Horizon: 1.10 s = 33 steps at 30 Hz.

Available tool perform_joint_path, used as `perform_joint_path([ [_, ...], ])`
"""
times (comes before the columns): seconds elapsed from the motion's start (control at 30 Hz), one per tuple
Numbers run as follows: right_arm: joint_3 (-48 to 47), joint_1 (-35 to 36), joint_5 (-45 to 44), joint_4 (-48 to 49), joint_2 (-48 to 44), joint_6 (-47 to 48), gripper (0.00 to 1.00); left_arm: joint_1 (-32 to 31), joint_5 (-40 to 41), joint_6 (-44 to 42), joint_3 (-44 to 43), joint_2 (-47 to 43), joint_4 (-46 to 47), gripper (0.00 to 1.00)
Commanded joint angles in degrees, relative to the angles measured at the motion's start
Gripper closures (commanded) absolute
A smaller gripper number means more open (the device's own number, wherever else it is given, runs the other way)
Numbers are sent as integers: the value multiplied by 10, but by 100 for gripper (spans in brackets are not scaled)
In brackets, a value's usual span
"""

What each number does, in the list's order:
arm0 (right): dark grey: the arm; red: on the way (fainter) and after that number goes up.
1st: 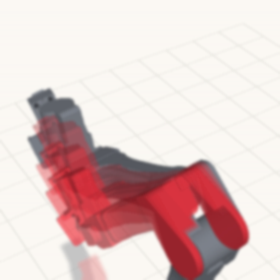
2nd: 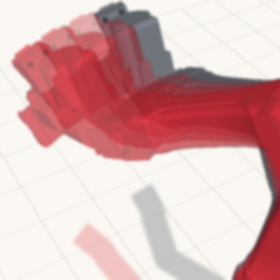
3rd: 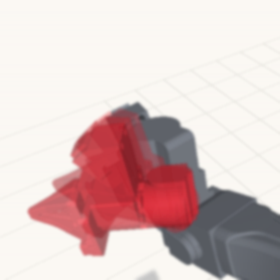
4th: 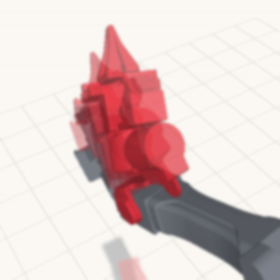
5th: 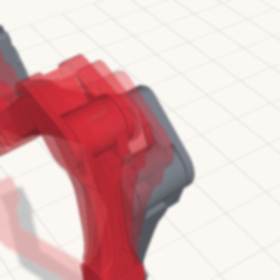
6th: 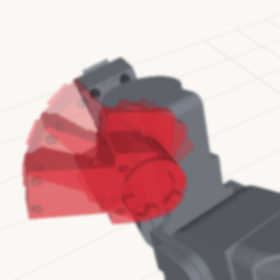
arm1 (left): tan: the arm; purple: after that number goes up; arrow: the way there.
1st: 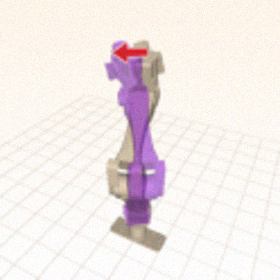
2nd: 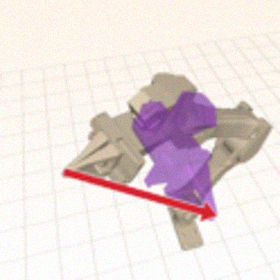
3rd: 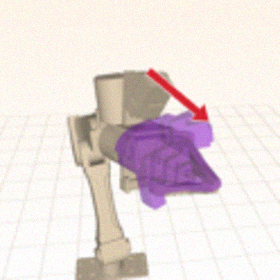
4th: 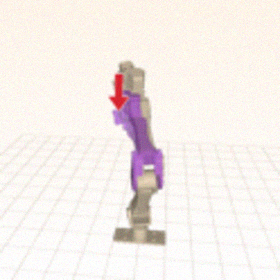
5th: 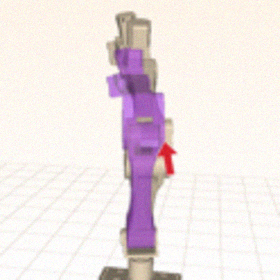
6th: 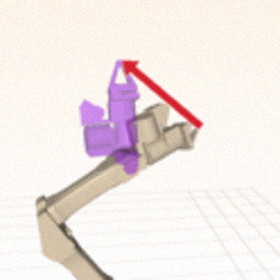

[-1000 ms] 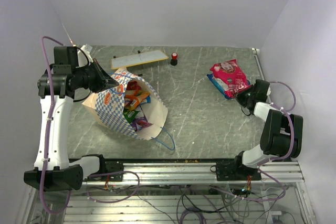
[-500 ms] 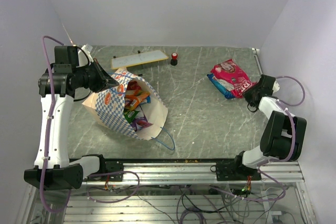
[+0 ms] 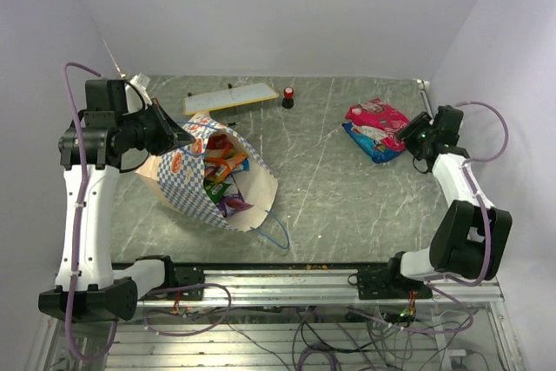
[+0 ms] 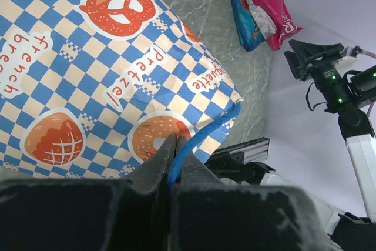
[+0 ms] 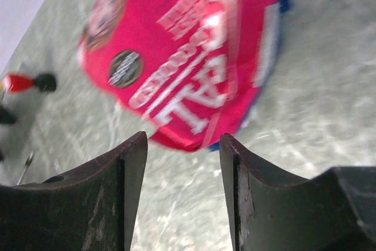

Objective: Take the snacks out of the paper bag
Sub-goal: Place the snack at the center of the board, then take out the snack from the paper bag.

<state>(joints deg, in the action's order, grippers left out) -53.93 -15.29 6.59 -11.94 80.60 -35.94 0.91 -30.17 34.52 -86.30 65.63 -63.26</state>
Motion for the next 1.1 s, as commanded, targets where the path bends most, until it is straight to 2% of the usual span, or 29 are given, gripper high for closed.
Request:
perform_joint_path([
  [0.0, -29, 72, 55, -12, -24, 36, 46, -3, 6, 7, 3, -15, -2, 93],
  [0.07, -45, 102, 42, -19, -39, 57, 43, -3, 6, 9, 2, -14, -3, 93],
  [0.23, 6, 187, 158, 68, -76, 87, 38, -3, 7, 14, 2, -10, 3, 93],
  [0.3, 36, 251, 192, 118, -94, 99, 38, -3, 3, 16, 8, -10, 6, 93],
  [0.4, 114, 357, 232, 265, -144, 120, 37, -3, -2, 21, 17, -12, 10, 93],
  [0.47, 164, 440, 212, 347, -176, 173, 37, -3, -3, 24, 23, -15, 10, 93],
  [0.57, 196, 552, 190, 398, -179, 287, 36, -3, -4, 25, 27, -20, 7, 93],
  [0.67, 178, 620, 228, 381, -132, 427, 36, -3, -5, 25, 28, -23, 1, 93],
  [0.77, 114, 692, 226, 303, -58, 586, 36, -3, -11, 20, 30, -23, -7, 93],
  [0.87, 43, 725, 211, 210, 36, 719, 35, -3, -15, 7, 27, -20, -20, 93],
  [1.07, 5, 731, 157, 240, 133, 814, 33, -3, 16, -39, -28, -3, -77, 93],
])
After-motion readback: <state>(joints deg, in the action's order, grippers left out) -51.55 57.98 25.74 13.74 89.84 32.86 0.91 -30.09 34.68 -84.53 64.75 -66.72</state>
